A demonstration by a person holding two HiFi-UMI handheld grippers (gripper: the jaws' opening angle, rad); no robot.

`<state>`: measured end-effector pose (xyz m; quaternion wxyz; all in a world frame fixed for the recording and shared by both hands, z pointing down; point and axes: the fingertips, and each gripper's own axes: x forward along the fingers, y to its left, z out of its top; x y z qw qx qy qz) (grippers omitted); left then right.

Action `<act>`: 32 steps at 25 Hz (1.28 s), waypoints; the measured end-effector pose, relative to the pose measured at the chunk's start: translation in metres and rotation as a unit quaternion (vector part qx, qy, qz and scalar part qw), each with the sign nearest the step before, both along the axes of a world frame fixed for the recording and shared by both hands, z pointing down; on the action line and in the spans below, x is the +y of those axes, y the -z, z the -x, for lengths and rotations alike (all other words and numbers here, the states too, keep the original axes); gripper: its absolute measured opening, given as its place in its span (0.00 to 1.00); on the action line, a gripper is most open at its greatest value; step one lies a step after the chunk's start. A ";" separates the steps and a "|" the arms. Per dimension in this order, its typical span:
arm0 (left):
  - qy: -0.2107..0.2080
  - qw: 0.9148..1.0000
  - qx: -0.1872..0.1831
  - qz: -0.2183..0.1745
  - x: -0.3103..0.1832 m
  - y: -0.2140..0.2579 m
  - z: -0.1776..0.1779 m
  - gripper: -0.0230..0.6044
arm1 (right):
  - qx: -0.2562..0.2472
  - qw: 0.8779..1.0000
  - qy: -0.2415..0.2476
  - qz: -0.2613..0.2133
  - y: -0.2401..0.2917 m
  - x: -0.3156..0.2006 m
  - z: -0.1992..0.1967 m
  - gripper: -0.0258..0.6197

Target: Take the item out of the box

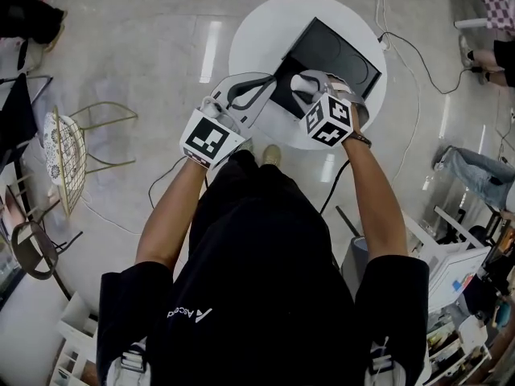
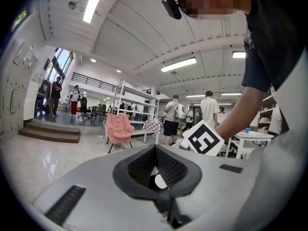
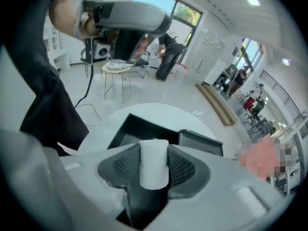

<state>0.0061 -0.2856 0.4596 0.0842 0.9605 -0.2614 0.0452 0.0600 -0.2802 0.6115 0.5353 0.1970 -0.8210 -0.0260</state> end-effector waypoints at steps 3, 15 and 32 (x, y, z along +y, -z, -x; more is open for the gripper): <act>-0.004 1.000 -0.003 -0.002 0.009 0.008 -0.009 0.04 | -0.062 0.997 -0.040 -0.017 0.032 0.006 -0.004 0.31; -0.008 0.999 0.028 -0.031 0.038 0.077 -0.022 0.04 | -0.361 0.913 -0.157 -0.111 0.185 0.030 -0.010 0.31; -0.048 0.994 0.063 -0.082 0.106 0.168 -0.052 0.04 | -0.540 0.793 -0.173 -0.223 0.332 0.114 -0.049 0.31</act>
